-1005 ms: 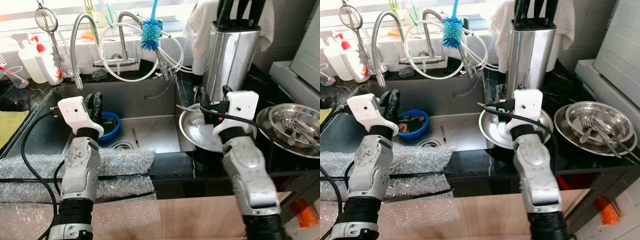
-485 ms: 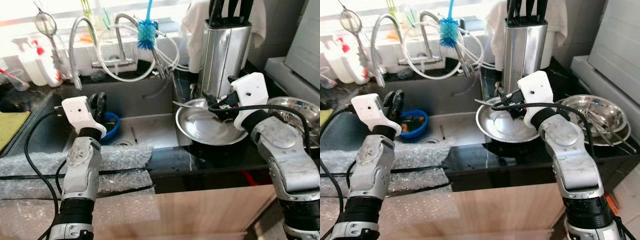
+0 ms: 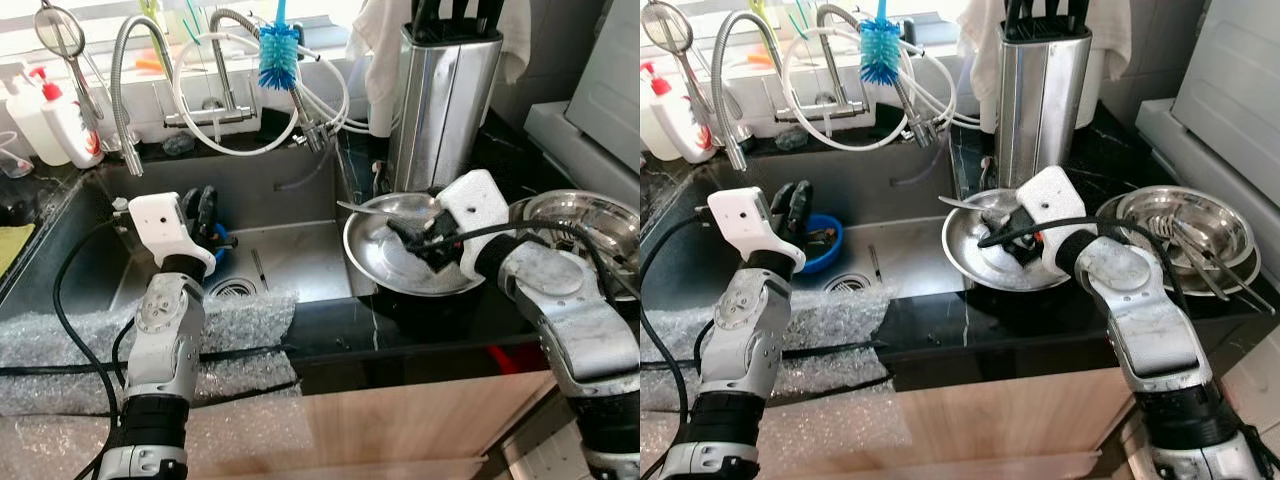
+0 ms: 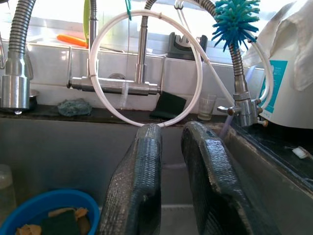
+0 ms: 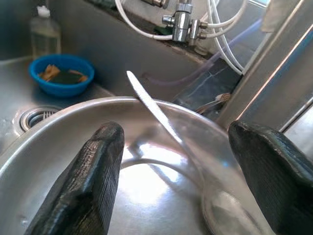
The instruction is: Kitchen organization
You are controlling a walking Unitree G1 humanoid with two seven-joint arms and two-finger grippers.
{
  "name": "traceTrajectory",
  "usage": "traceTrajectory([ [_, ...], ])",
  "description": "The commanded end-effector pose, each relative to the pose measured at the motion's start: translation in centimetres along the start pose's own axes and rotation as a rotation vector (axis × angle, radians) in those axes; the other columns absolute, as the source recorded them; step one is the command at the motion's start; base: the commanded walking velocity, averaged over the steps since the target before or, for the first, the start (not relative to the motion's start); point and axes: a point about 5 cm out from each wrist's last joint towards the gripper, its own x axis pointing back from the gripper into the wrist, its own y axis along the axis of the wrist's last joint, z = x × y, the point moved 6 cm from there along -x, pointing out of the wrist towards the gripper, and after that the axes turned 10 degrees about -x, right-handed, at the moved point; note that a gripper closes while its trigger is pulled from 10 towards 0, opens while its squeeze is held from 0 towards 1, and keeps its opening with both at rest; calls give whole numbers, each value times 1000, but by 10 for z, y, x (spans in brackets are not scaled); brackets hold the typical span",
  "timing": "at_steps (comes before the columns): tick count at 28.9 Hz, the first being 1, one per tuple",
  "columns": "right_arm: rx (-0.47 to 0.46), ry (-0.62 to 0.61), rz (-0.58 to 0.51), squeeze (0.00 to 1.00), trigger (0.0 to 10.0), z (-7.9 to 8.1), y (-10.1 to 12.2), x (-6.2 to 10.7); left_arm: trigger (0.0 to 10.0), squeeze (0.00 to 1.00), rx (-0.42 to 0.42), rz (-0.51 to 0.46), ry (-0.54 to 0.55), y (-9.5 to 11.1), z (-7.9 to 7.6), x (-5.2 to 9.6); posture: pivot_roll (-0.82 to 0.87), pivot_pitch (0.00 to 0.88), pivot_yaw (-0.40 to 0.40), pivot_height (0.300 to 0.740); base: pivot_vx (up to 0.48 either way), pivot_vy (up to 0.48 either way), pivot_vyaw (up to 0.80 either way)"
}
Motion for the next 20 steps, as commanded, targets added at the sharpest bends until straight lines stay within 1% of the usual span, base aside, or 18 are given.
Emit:
traceTrajectory([
  [1,21,24,8,0,10000,-1,4,-2,10000,0,9,10,-2,0,2,-3,-81,29,94,740,0,0,0],
  [2,43,37,37,0,10000,-5,0,-3,10000,0,11,11,-4,0,2,-3,-80,28,96,740,0,0,0],
  [5,71,51,65,0,10000,-10,-4,-5,10000,0,15,11,-7,0,1,-3,-77,29,98,740,0,0,0],
  [6,84,46,82,0,10000,-18,-5,-6,10000,0,18,13,-9,-1,1,-2,-76,30,99,740,0,0,0],
  [7,84,46,82,0,10000,-18,-5,-6,10000,0,18,13,-9,-1,1,-2,-76,30,99,740,0,0,0],
  [8,88,48,96,0,10000,-21,-6,-7,10000,0,22,16,-11,-1,1,-2,-77,32,102,740,0,0,0],
  [10,111,68,121,0,10000,-24,-9,-9,10000,0,25,20,-17,-1,1,-2,-76,33,106,740,0,0,0],
  [13,102,31,118,0,10000,-34,-10,-14,10000,0,25,19,-20,0,1,-2,-73,34,110,740,0,0,0],
  [19,55,36,54,0,10000,-35,0,-23,10000,0,26,16,-23,1,1,-3,-69,35,114,740,0,0,0],
  [20,33,33,27,0,10000,-37,2,-28,10000,0,26,17,-26,1,1,-3,-68,35,119,740,0,0,0],
])
